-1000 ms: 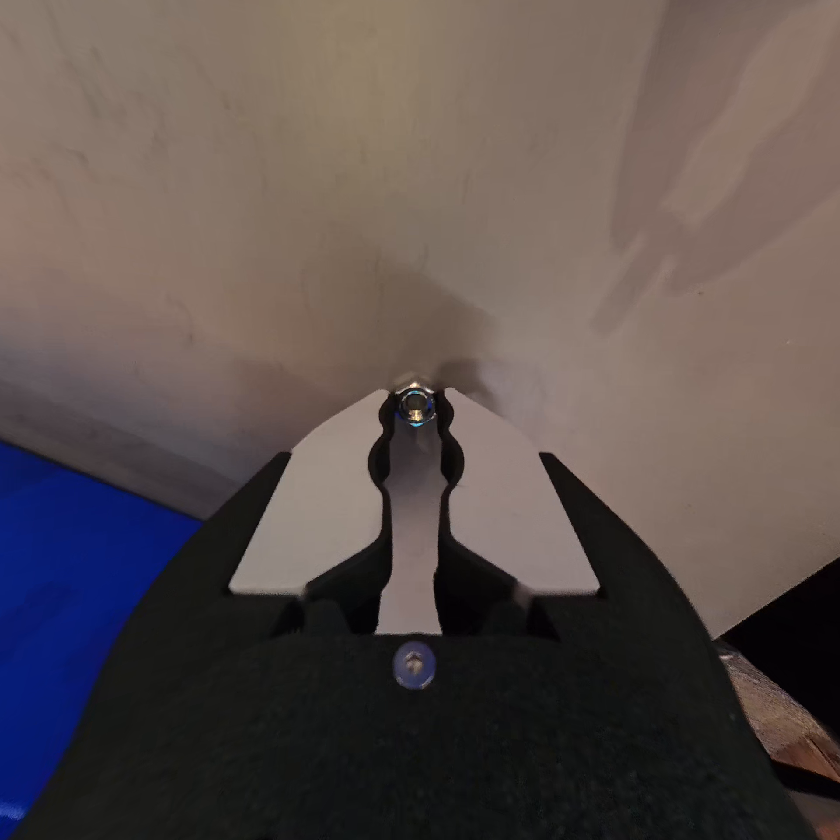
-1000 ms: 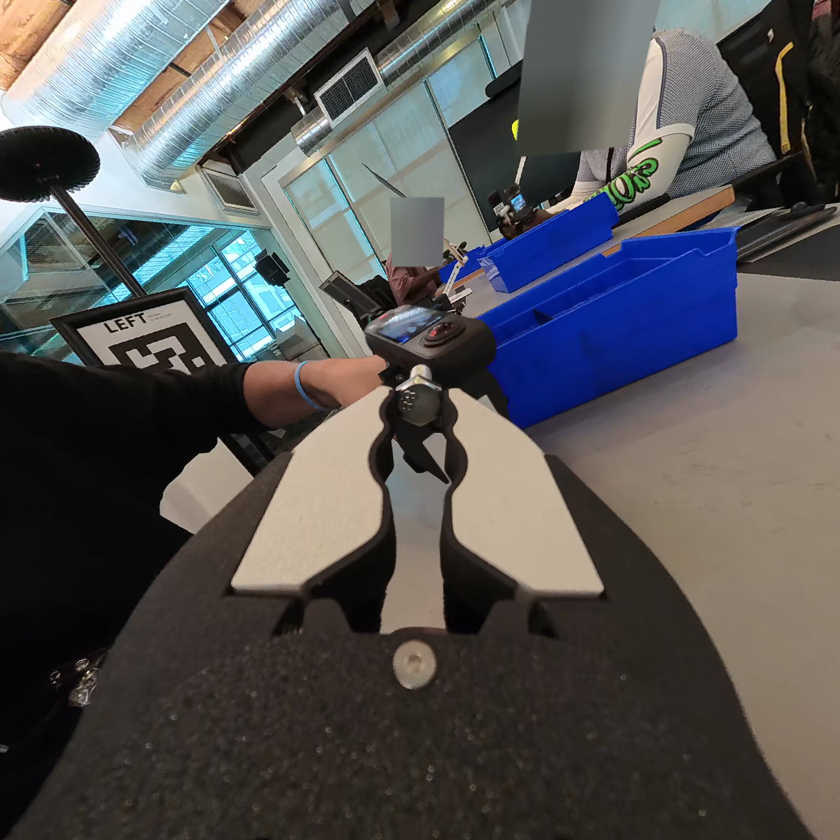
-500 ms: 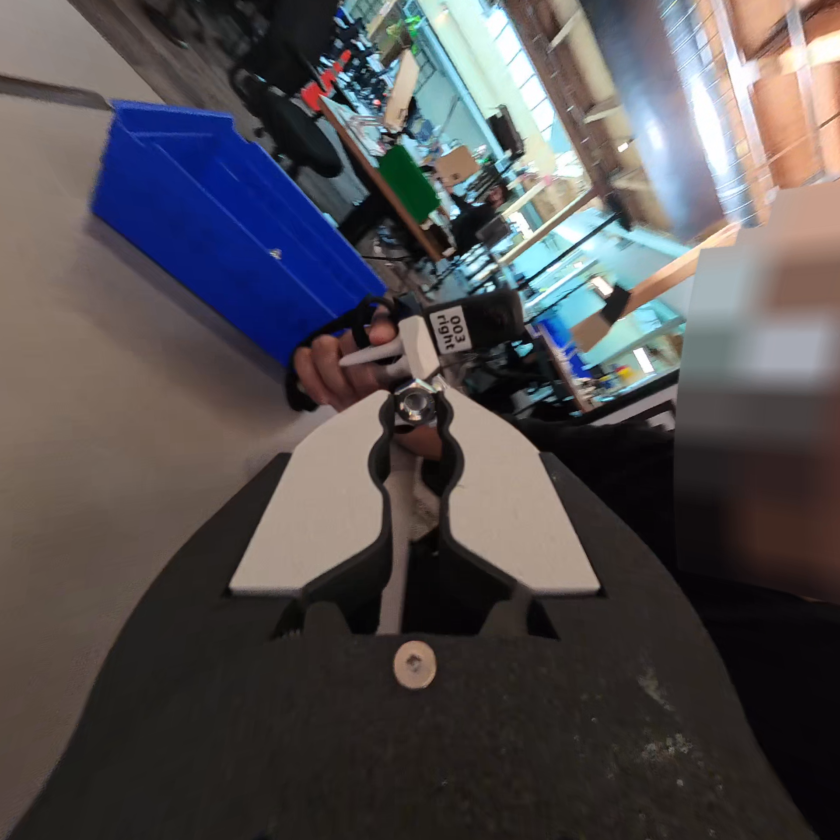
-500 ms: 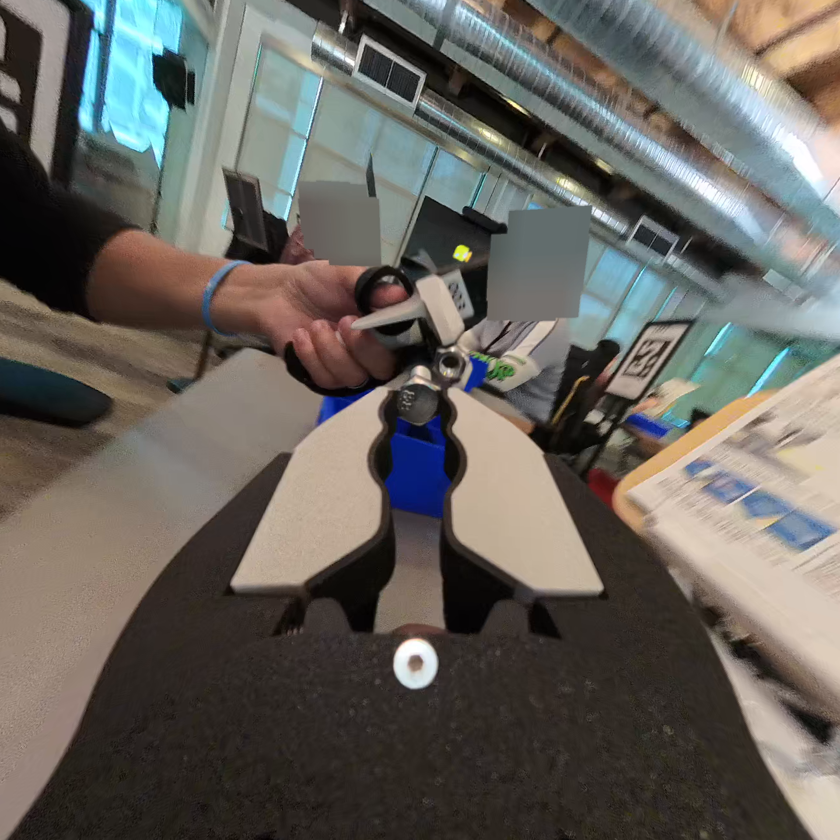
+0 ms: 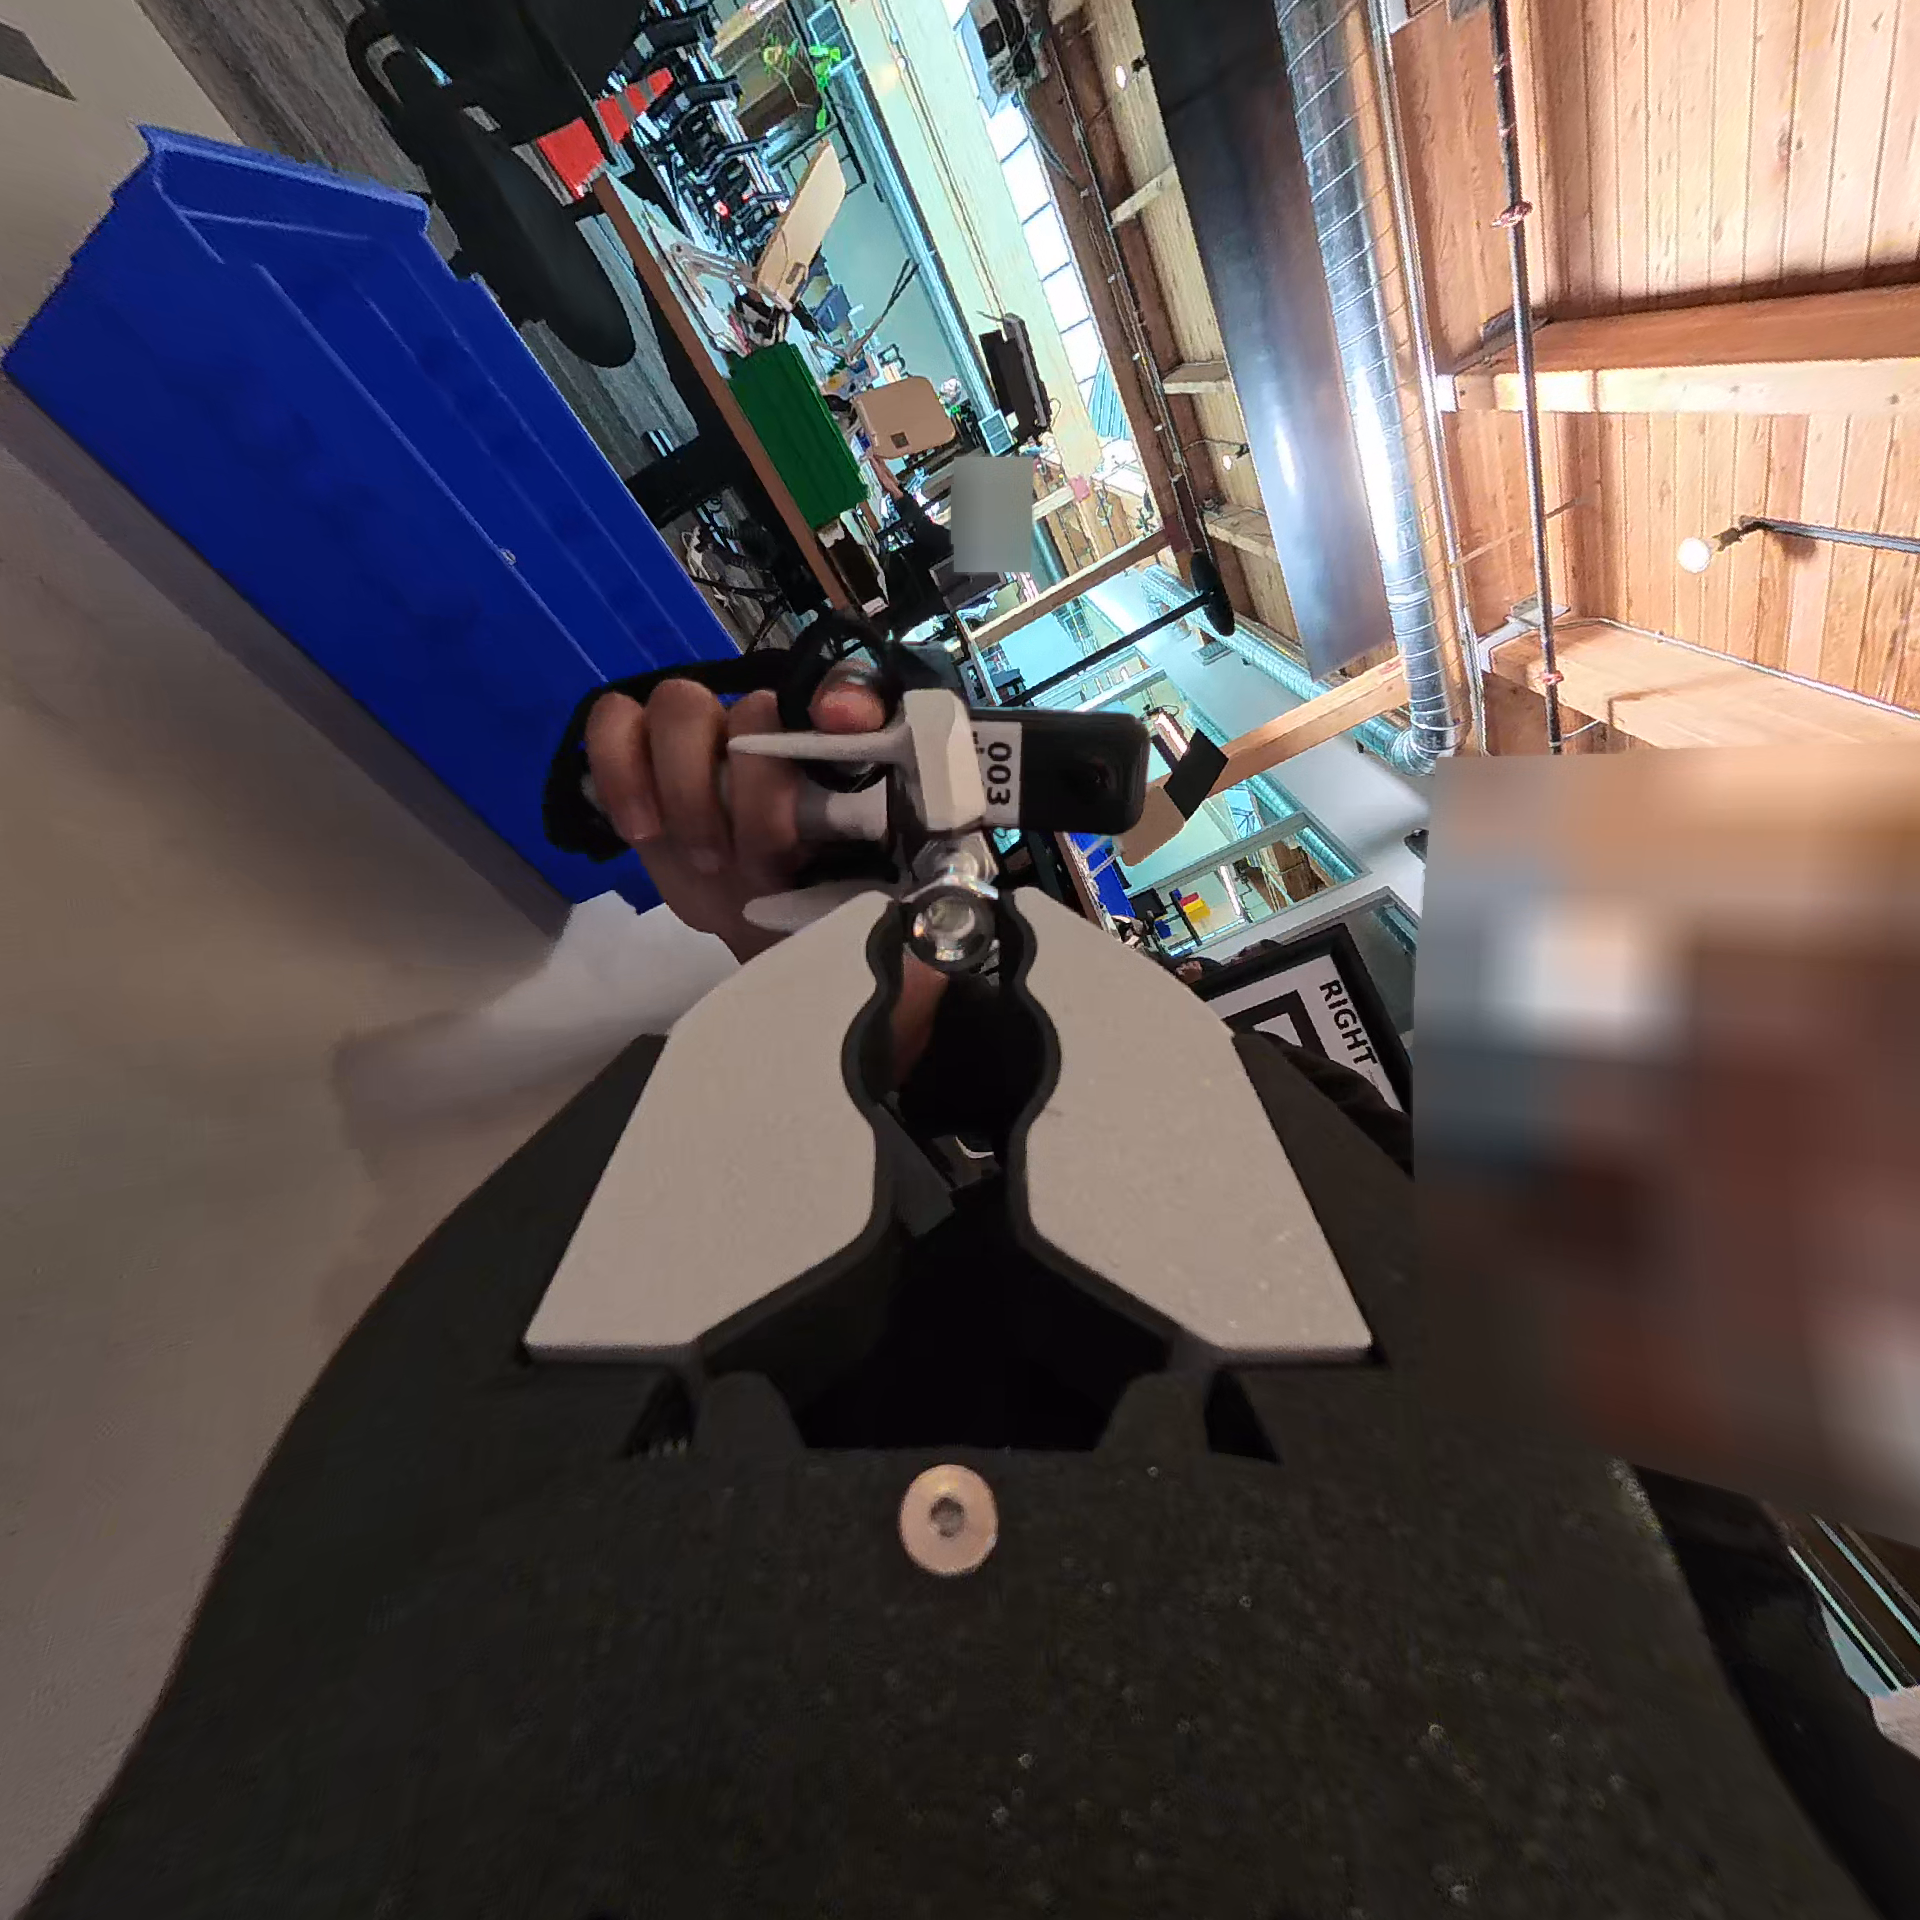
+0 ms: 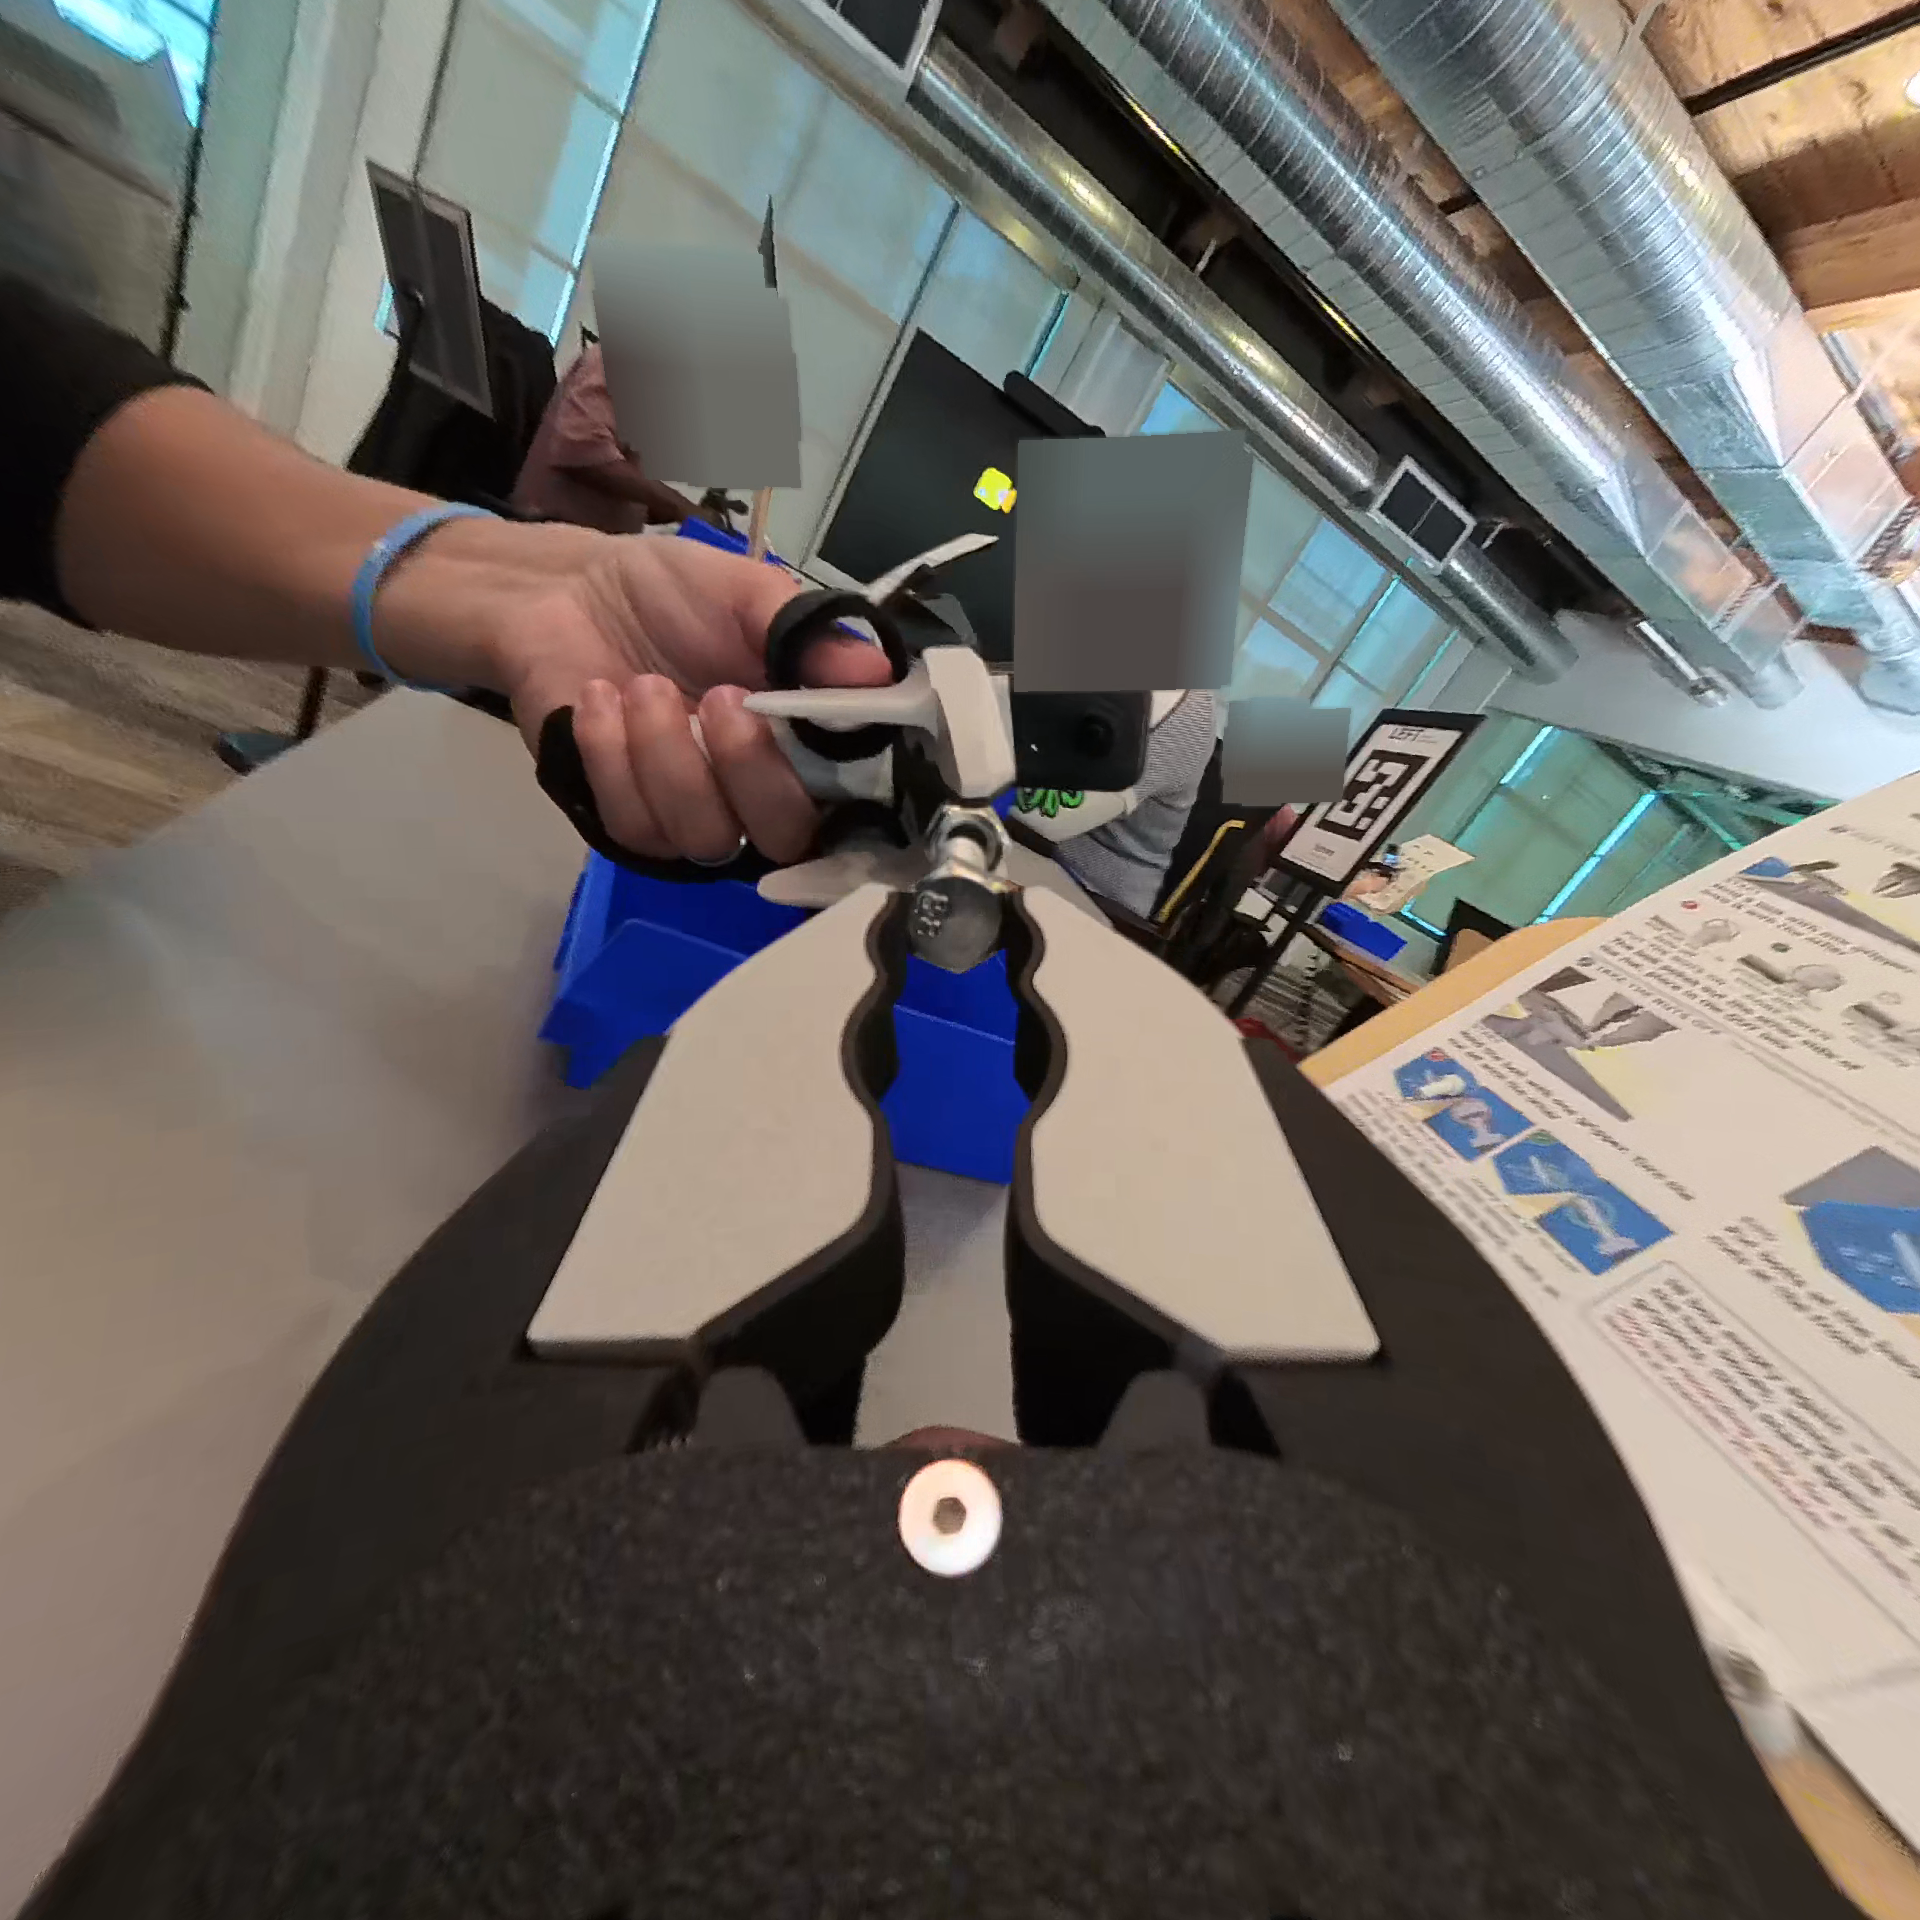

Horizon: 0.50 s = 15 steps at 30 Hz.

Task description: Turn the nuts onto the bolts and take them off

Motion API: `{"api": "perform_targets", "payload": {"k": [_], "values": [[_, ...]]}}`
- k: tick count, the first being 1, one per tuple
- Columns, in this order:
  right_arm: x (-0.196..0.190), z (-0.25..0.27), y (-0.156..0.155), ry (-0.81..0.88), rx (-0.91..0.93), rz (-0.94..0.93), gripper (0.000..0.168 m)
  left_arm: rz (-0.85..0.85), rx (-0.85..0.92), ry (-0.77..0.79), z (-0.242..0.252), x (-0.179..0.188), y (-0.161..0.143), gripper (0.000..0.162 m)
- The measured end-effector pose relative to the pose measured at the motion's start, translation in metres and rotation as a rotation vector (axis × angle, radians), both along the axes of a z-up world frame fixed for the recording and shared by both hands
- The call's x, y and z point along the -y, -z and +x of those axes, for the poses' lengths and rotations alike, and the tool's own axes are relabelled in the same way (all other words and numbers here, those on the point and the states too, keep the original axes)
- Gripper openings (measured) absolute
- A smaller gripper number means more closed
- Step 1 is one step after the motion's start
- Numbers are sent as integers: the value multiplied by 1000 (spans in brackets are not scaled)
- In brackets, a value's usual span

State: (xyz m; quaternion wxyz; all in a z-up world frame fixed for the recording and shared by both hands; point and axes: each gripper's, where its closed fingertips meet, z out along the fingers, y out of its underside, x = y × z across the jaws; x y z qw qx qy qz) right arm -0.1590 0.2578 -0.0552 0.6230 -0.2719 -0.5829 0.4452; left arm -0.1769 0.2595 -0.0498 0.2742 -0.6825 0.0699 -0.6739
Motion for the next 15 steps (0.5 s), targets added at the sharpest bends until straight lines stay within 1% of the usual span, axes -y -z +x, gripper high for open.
{"api": "perform_targets", "payload": {"k": [4,9,12,15], "values": [[-2,-9,-1,-20,-1,-41,18,-7,20,8,-2,-2,0,17],[-4,-17,4,-70,48,-76,18,-35,56,32,-9,-2,3,17],[-9,-19,4,-118,74,-192,17,-5,62,23,-11,-7,4,16],[-15,-22,5,-155,112,-361,17,132,-20,-20,-14,-12,4,16]]}}
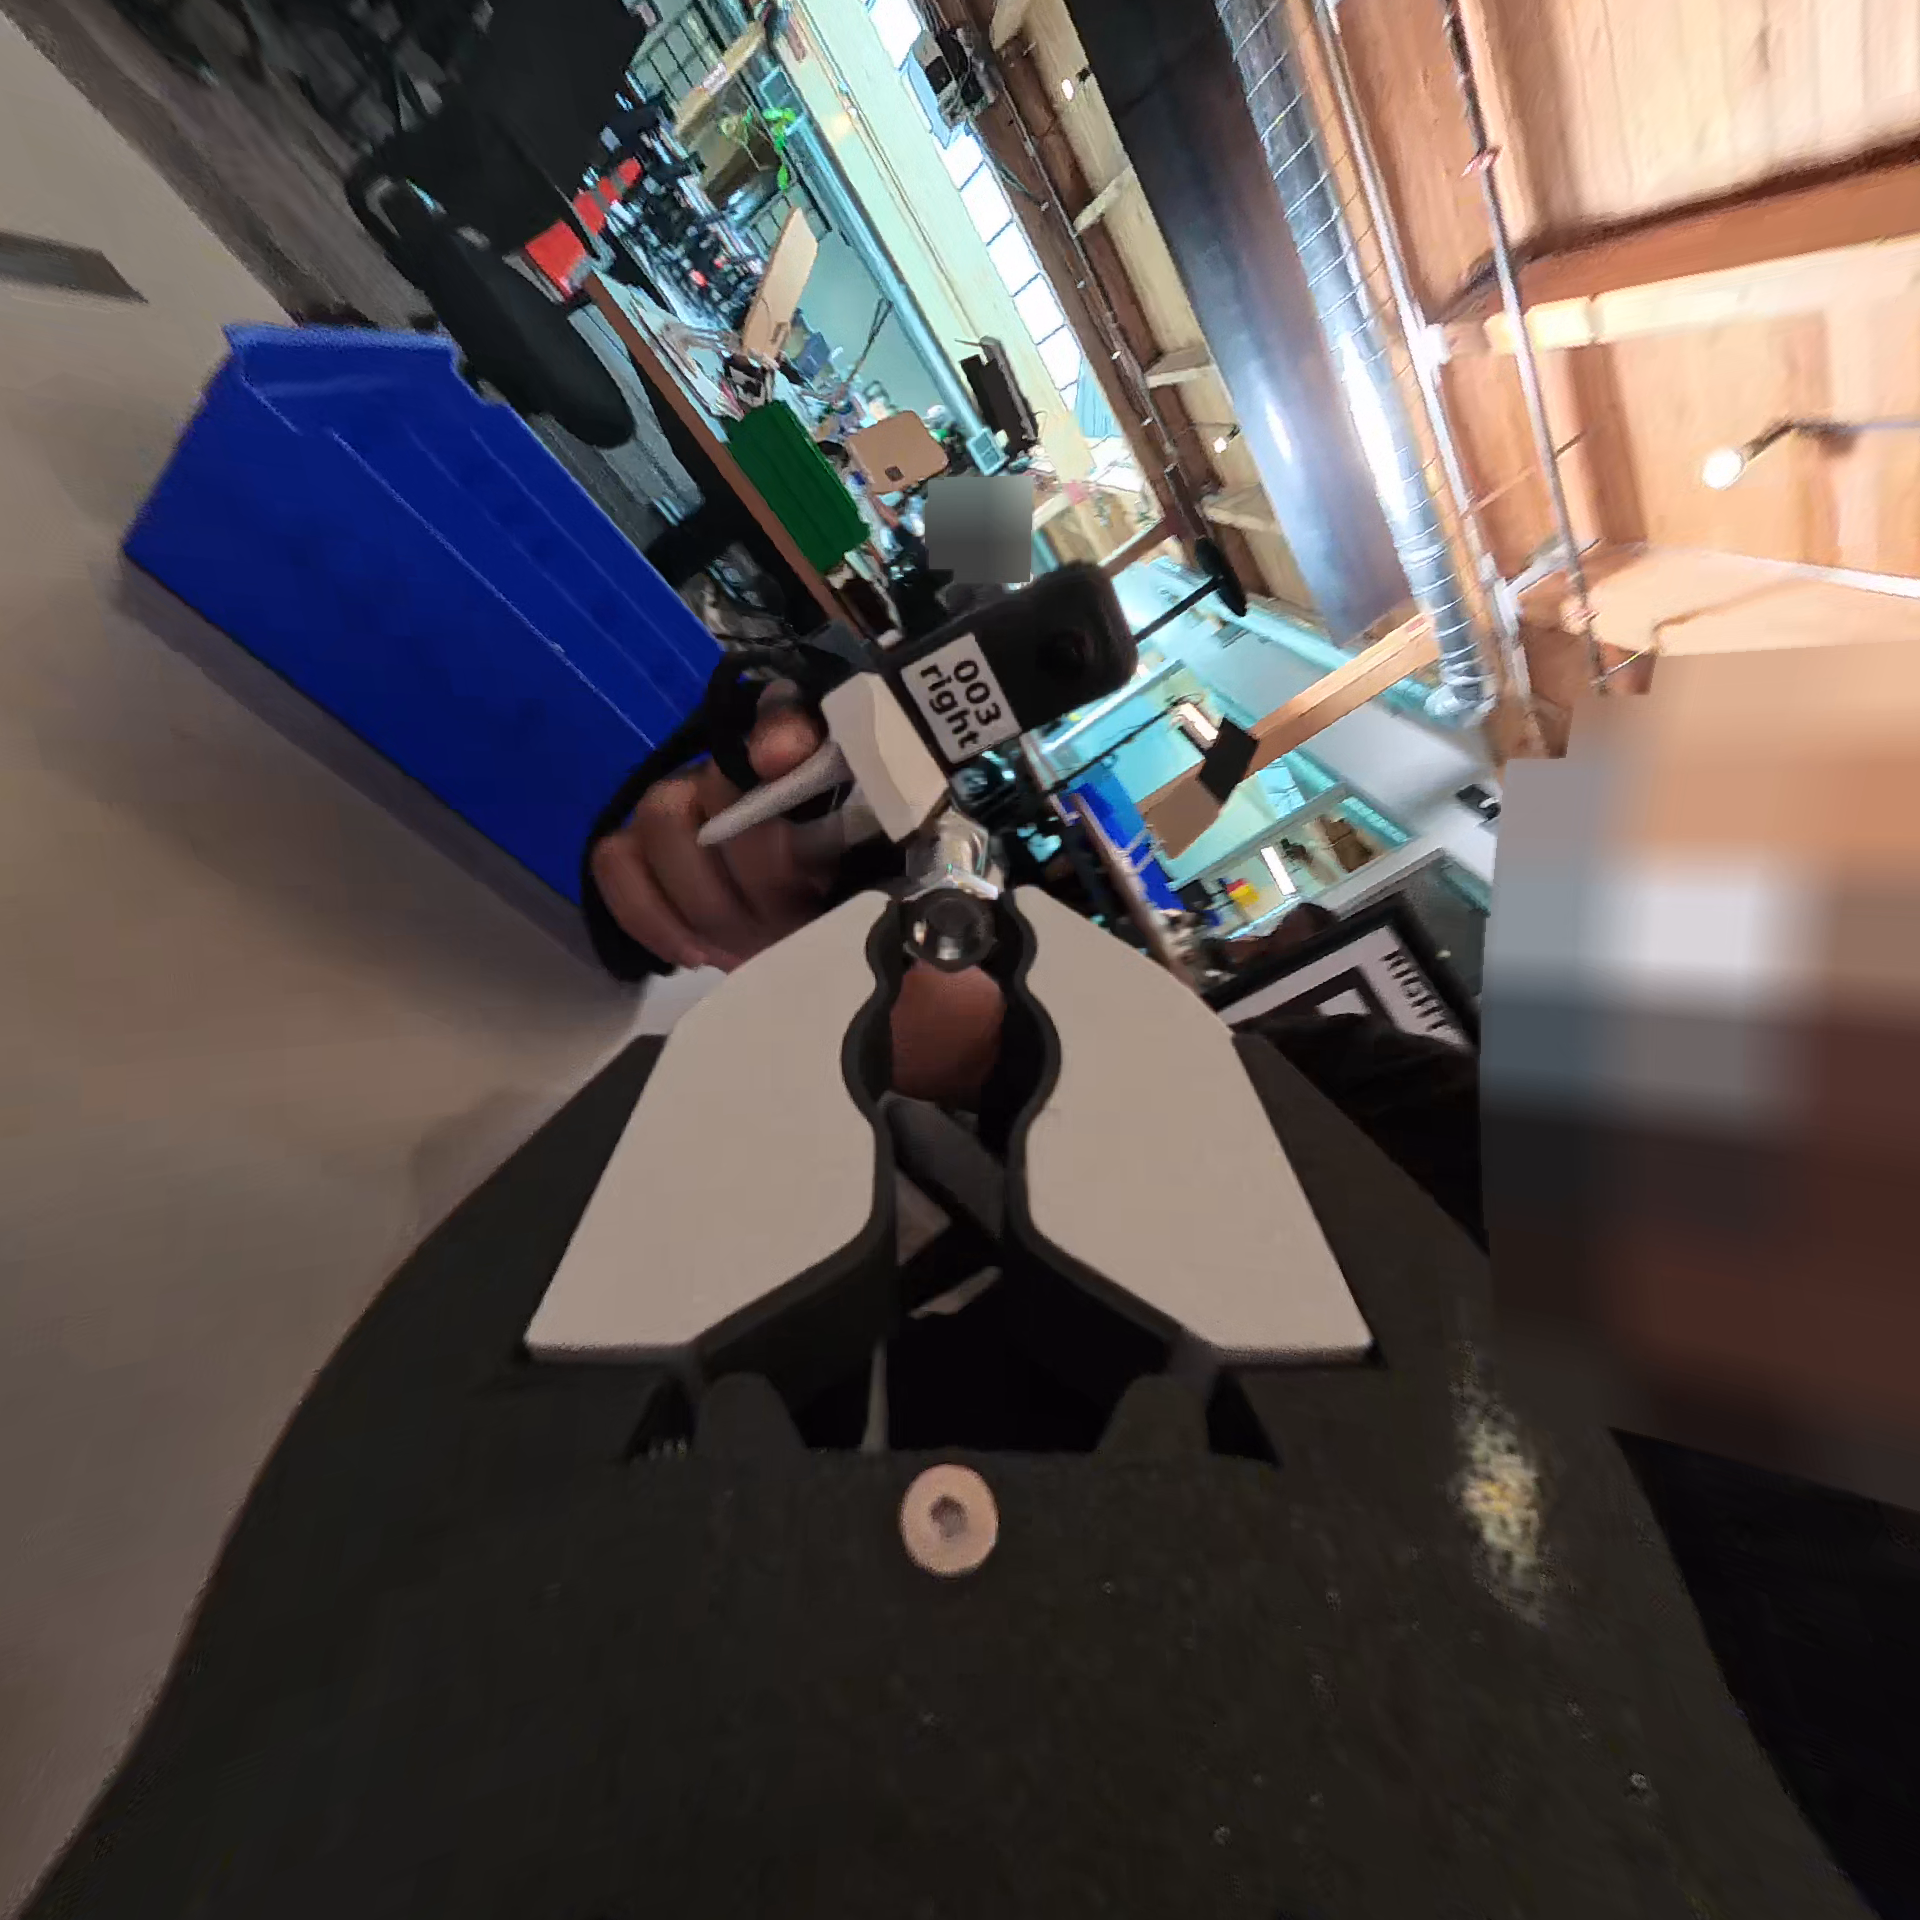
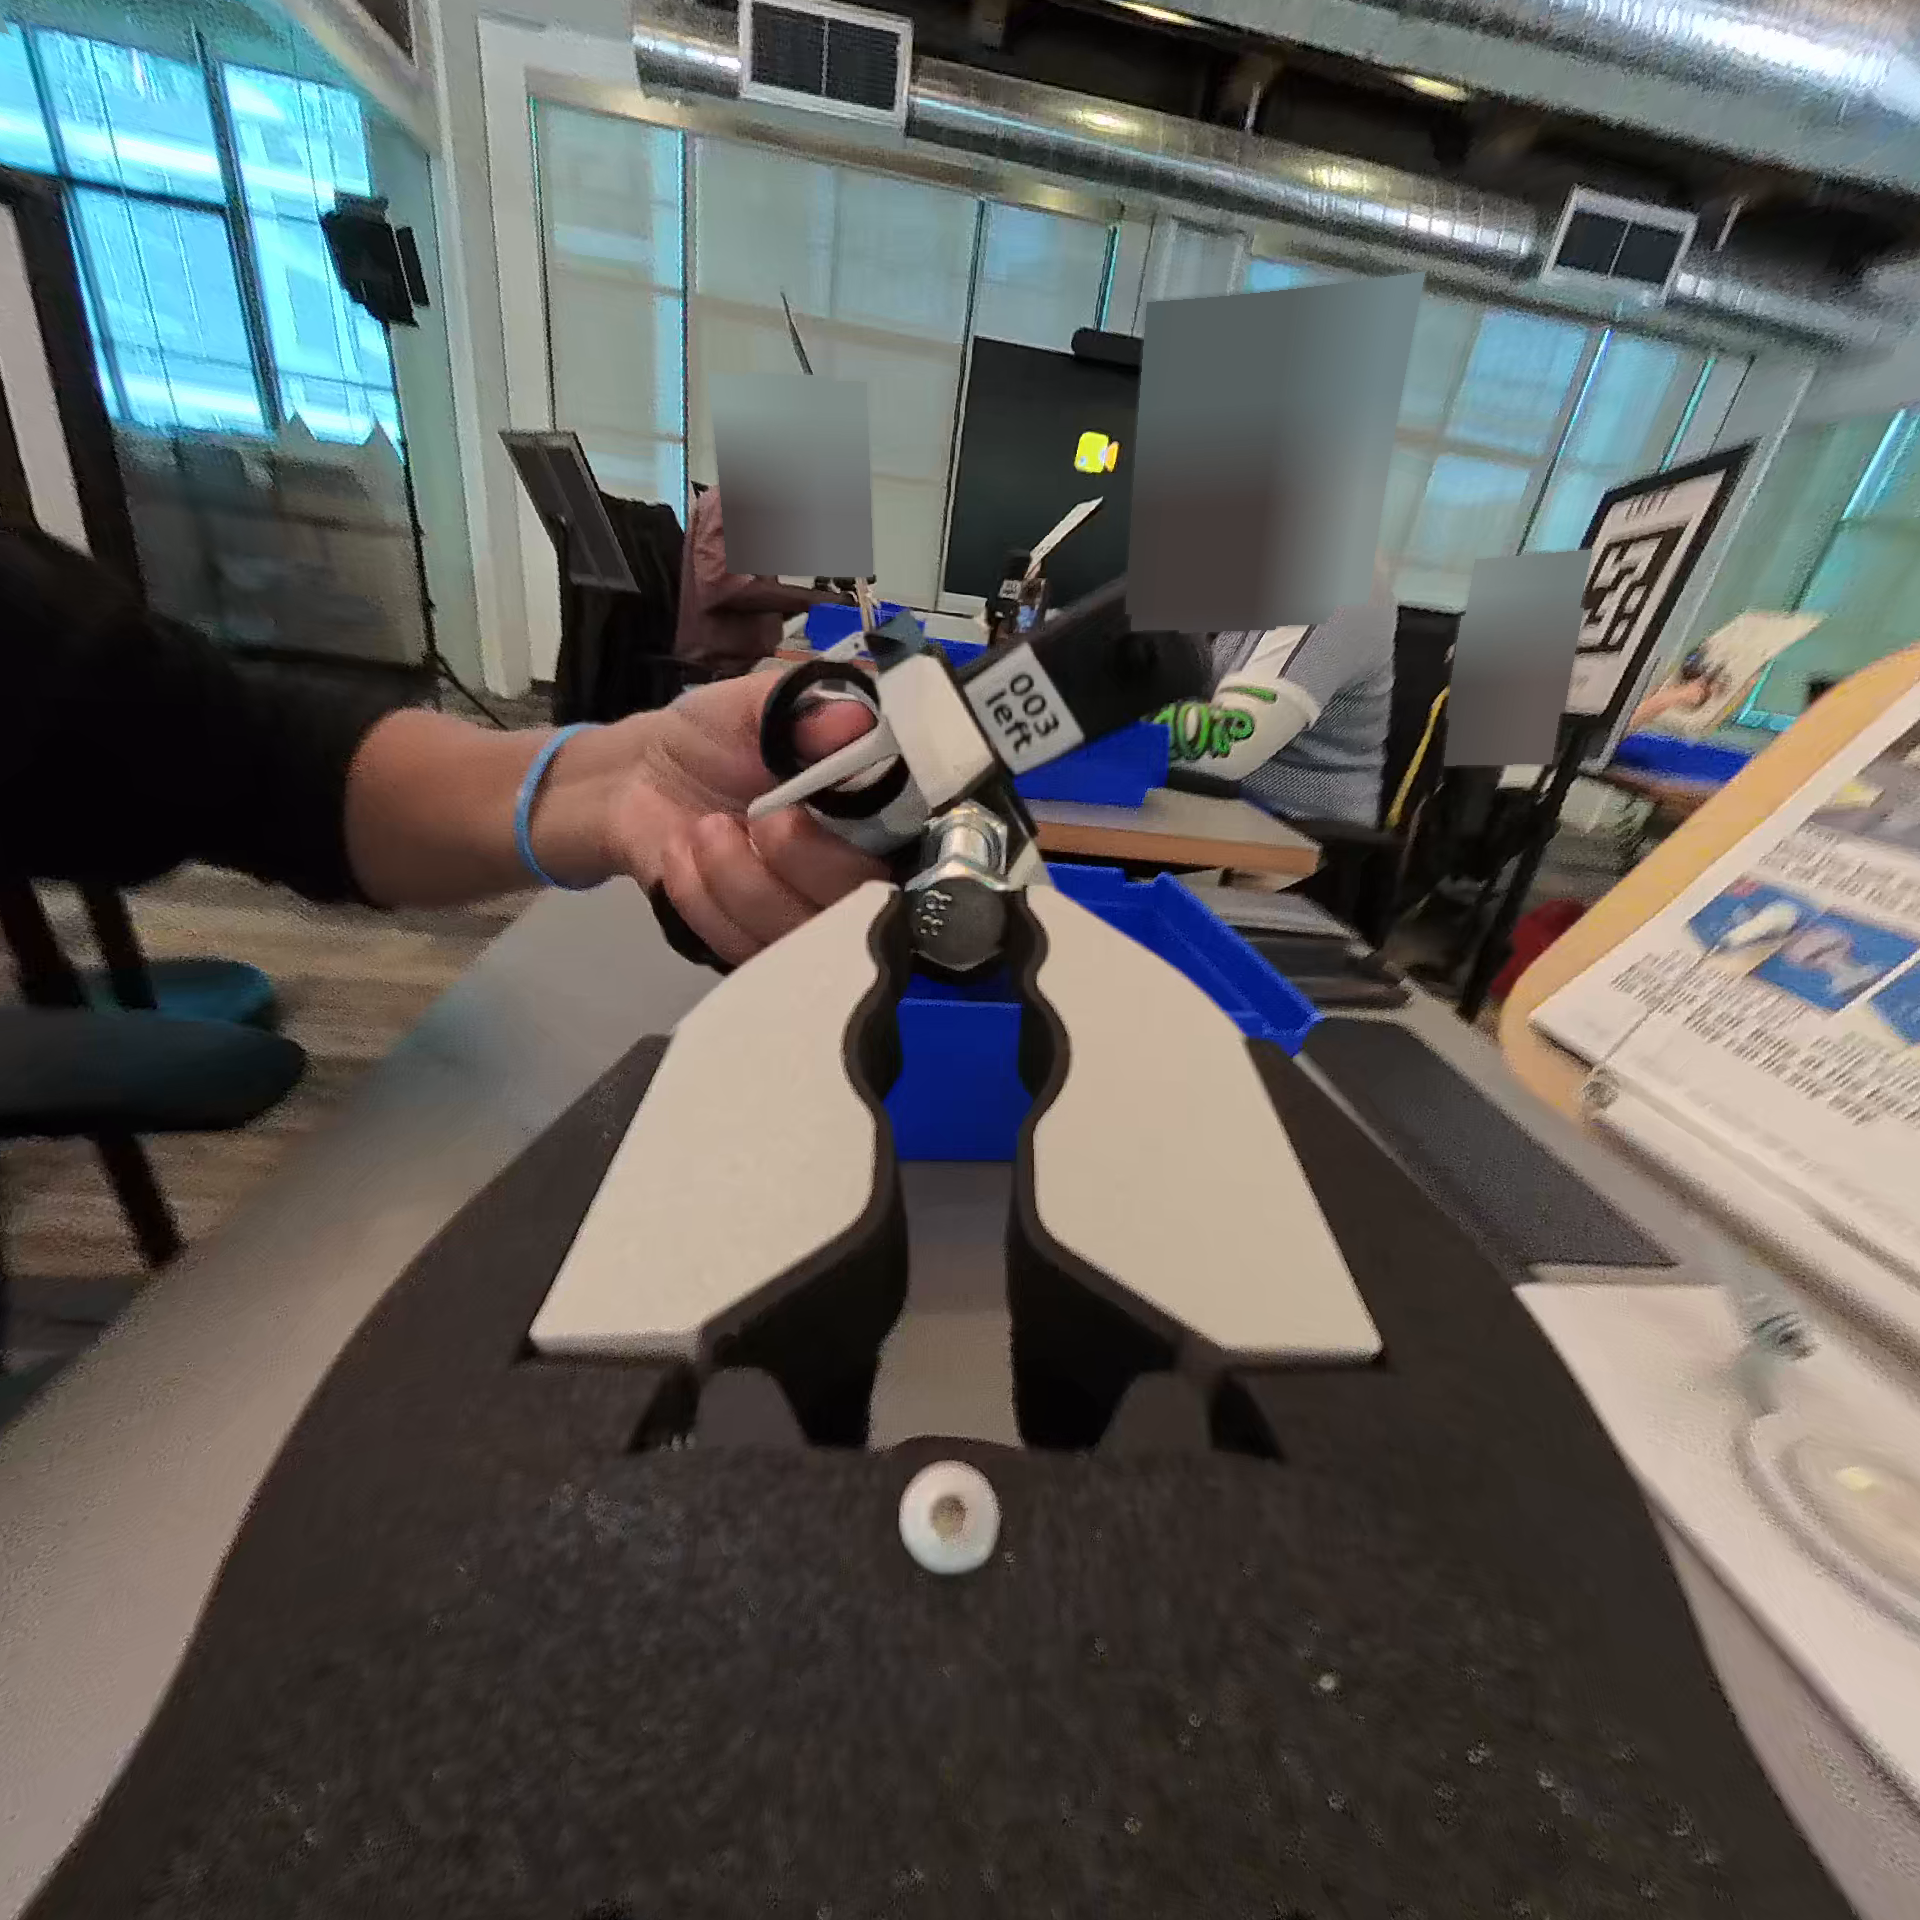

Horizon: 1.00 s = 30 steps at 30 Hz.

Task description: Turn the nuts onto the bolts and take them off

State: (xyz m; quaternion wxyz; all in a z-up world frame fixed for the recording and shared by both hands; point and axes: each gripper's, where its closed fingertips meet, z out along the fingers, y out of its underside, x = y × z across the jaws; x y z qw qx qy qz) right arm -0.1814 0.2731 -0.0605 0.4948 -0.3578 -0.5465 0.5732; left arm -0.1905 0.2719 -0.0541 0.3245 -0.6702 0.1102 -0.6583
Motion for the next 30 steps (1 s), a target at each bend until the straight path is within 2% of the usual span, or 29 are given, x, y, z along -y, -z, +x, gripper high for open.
{"api": "perform_targets", "payload": {"k": [9,22,27,30], "values": [[-9,-4,8,-195,123,-516,18,467,-358,-73,-3,-7,9,17],[-21,-10,26,-405,299,-1184,18,1269,-1316,-66,-11,-22,33,16],[-13,-10,36,-536,393,-1383,18,1511,-1633,44,-15,-18,42,16],[-11,-11,39,-561,405,-1415,18,1519,-1686,95,-15,-16,44,16]]}}
